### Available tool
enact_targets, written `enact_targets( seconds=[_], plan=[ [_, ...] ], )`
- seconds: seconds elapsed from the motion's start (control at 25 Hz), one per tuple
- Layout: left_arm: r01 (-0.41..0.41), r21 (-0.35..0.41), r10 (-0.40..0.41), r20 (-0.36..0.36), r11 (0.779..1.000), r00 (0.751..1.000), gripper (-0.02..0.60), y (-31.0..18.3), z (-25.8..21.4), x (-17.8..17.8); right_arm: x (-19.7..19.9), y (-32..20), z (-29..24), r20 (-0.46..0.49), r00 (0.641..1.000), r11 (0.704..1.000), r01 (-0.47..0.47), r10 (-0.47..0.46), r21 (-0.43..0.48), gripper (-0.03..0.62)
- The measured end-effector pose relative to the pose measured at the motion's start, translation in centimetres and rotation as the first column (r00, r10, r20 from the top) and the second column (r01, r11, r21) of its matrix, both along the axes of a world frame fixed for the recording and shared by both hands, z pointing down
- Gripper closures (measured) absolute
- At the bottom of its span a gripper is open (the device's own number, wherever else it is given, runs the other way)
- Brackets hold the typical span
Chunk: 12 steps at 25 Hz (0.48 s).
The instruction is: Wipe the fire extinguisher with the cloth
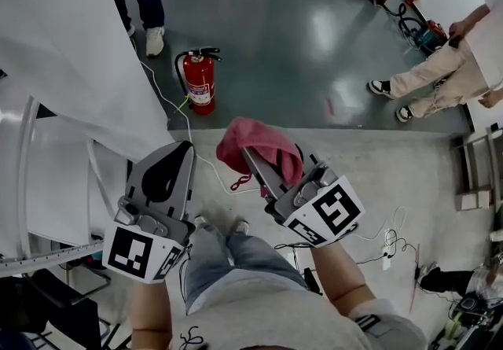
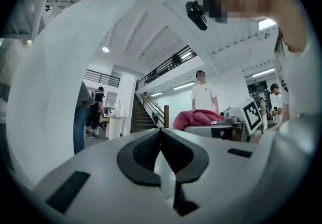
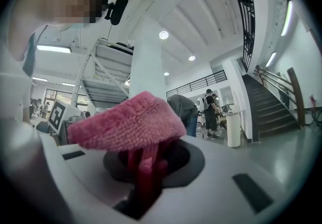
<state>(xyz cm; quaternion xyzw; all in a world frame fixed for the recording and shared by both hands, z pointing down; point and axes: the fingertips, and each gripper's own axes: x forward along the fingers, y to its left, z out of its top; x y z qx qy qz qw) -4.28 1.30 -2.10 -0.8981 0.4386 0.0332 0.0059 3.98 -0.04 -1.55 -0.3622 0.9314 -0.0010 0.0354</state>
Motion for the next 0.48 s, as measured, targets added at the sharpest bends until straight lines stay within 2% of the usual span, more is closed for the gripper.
enact_targets(
  seconds=[0.16,0.48],
  plan=[
    [-0.003,-0.018,0.003,0.012,1.0,1.0,0.577,-3.7,1.3,-0.7,-0.8,-3.8,1.4,-0.022,1.0,1.0,-0.014,0.014,-0.024,0.526],
    [-0.067,-0.043,0.068,0.008,0.997,0.998,0.577,-12.2,3.3,-3.3,-4.0,-12.4,2.8,-0.046,0.997,0.997,-0.067,0.065,-0.029,0.526]
  ],
)
